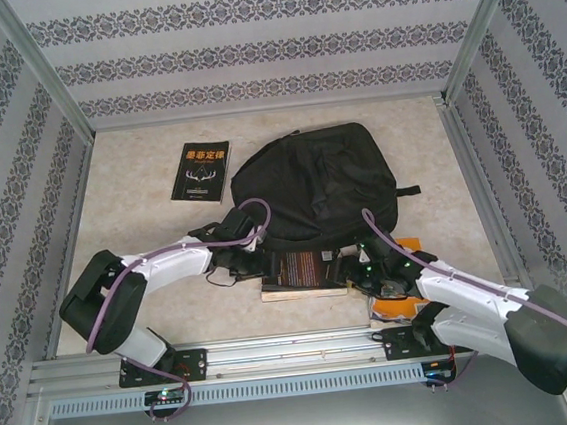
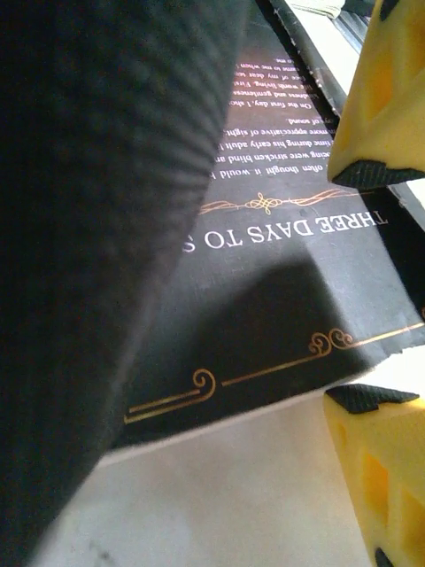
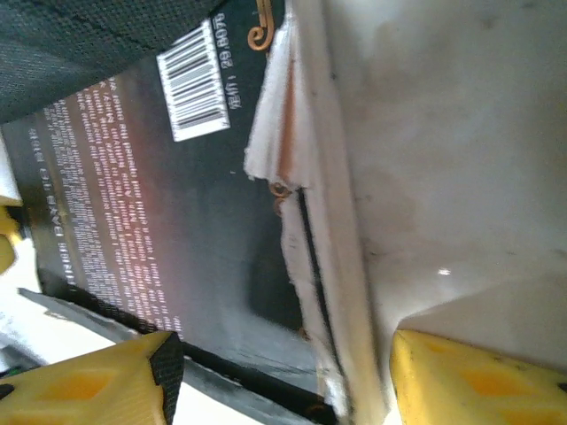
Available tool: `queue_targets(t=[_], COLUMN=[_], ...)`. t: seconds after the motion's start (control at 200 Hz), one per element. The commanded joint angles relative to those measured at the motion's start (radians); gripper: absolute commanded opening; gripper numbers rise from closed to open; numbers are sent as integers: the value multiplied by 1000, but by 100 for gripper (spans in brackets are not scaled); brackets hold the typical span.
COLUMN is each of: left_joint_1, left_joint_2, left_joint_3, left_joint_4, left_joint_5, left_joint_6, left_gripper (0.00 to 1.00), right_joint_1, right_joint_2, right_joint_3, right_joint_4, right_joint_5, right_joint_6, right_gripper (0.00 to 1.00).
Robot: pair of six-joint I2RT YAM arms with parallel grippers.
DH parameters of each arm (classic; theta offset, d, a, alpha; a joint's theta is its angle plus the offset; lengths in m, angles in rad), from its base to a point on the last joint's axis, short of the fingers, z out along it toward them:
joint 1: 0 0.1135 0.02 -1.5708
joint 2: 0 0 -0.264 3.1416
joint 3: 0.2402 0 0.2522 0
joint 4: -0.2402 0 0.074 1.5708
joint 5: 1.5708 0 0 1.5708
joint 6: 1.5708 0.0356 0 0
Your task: Pack the student bag
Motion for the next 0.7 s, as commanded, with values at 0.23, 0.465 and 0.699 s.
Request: queue_targets(t=[0.23, 0.465, 0.699], left_joint_1=[-40, -47, -18], left_joint_2=[36, -4, -244], left_joint_3=[4, 15, 57], left_joint_4=[43, -20, -233], left_joint_5=[43, 13, -114], left_joint_6=[-4, 14, 49], left_gripper=[44, 43, 65], right_joint_1=[-22, -45, -44], right_joint_2=[-68, -104, -279], right_joint_3=[-36, -26, -5], right_joint_4=[172, 109, -38], right_joint_5=[-120, -70, -97], right_joint_6=[83, 30, -47], right_gripper=[43, 13, 11])
